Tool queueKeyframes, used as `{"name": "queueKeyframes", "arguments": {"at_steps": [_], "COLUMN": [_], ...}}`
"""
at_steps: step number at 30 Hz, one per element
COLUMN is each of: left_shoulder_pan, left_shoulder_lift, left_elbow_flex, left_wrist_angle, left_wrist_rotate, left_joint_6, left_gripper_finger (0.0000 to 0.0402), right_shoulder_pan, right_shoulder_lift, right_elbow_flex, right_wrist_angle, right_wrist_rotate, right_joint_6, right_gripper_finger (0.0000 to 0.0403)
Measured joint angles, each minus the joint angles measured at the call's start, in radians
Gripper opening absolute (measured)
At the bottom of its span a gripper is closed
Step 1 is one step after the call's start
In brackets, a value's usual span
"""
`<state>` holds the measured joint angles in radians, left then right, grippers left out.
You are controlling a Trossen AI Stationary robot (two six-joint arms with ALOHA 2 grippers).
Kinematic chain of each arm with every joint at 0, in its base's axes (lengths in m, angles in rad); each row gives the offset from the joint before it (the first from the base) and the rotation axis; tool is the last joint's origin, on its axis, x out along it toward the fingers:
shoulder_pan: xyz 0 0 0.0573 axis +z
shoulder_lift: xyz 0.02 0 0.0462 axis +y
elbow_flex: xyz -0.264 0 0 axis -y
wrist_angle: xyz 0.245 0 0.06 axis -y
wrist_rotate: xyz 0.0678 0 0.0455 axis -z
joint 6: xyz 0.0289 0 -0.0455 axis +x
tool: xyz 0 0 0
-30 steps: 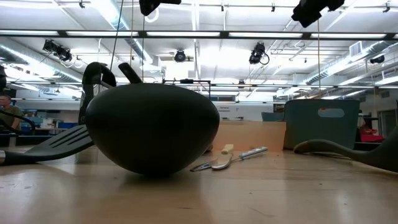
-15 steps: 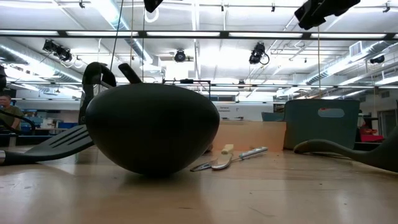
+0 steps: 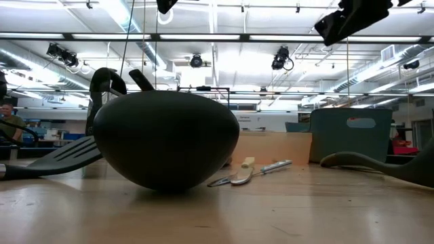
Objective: Pick & Place Kitchen Items
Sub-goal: Put the right black ladle into the blue bin
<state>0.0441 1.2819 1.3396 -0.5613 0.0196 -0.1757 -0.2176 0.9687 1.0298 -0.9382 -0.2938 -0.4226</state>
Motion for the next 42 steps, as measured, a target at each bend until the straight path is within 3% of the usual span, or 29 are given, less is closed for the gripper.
{"name": "queueKeyframes", "arguments": {"at_steps": [9,21,27,35,42], "left_shoulder_pan": [0.0,0.0,0.0,0.0,0.0], "left_shoulder_lift": [0.0,0.0,0.0,0.0,0.0], "left_elbow_flex": [0.0,0.0,0.0,0.0,0.0], "left_wrist_angle": [0.0,-0.001,-0.001,-0.001,-0.001], "left_wrist_rotate": [0.0,0.0,0.0,0.0,0.0], "left_joint_6": [-0.004,-0.03,-0.03,-0.056,-0.056], "left_gripper_finger": [0.0167,0.0167,0.0167,0.0167,0.0167], "right_shoulder_pan": [0.0,0.0,0.0,0.021,0.137], "right_shoulder_lift": [0.032,0.08,0.084,0.084,0.087], "right_elbow_flex": [0.0,0.0,0.0,0.0,0.0], "right_wrist_angle": [-0.022,-0.022,-0.022,-0.082,-0.047], "right_wrist_rotate": [0.008,0.076,0.065,0.032,0.04], "right_joint_6": [0.075,0.68,0.89,0.965,1.01], "right_gripper_finger": [0.0181,0.0181,0.0181,0.0202,0.0242]}}
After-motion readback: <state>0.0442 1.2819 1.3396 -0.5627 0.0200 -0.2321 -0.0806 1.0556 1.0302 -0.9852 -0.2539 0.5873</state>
